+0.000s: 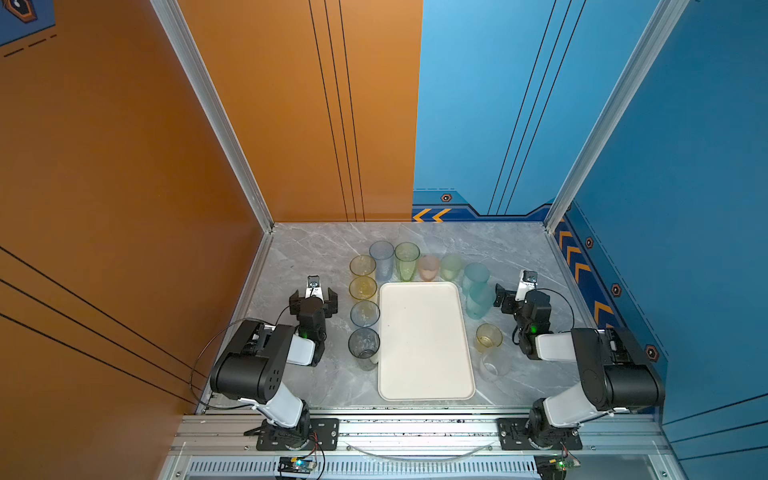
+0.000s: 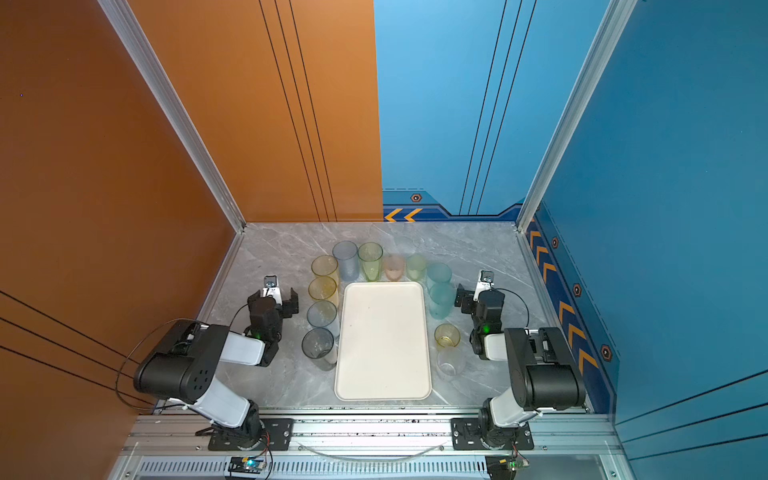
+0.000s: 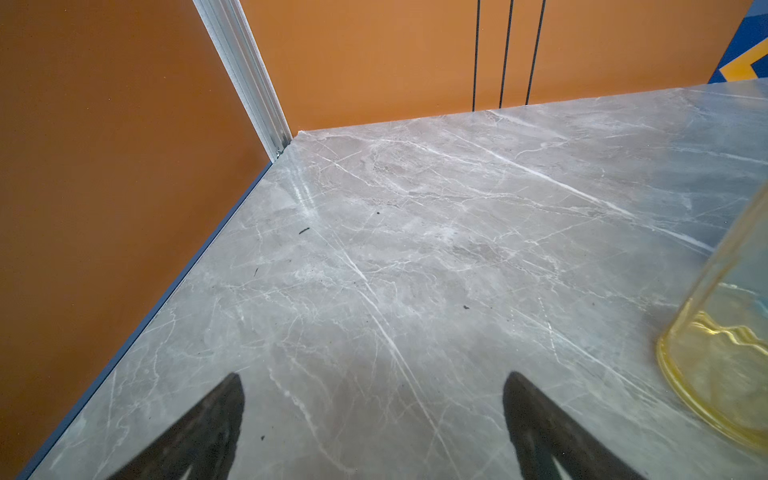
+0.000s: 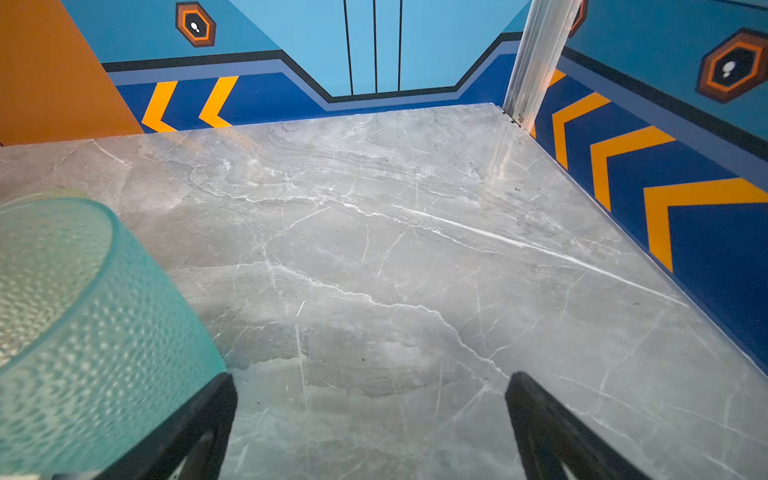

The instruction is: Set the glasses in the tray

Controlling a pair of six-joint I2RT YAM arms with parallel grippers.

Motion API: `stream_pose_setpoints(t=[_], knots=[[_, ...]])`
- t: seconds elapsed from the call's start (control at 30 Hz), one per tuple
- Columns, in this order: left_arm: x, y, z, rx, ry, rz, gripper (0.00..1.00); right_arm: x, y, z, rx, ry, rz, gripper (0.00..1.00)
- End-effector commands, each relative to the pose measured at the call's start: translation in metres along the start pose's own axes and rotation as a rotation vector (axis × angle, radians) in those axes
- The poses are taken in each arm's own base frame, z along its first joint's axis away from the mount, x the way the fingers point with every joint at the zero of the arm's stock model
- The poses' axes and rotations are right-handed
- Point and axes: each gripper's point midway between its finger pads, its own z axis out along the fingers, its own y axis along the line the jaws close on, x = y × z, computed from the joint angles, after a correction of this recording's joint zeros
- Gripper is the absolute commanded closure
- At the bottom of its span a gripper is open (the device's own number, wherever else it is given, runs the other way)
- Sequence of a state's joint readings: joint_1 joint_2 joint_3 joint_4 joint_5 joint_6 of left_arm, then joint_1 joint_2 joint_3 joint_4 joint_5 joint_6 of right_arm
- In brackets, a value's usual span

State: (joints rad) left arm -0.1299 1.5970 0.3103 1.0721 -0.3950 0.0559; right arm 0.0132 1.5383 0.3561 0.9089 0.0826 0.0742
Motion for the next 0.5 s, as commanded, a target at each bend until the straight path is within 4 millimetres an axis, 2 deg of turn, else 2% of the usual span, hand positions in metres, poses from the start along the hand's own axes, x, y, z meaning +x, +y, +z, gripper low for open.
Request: stream_pose_setpoints(t=[0.0,0.47], knots=[[-0.0100,0.0007,0.0022,0.003,-0.020,-0.022,0.03,-0.0048,0.0001,0.0031,0.010,-0.010,-0.009,0.00],[-0.0079,0.0015,0.0083,0.037,0.011,-0.043,0.02,-0.0050,-0.0002,0.0032,0.010,-0.010,-0.008,0.00]])
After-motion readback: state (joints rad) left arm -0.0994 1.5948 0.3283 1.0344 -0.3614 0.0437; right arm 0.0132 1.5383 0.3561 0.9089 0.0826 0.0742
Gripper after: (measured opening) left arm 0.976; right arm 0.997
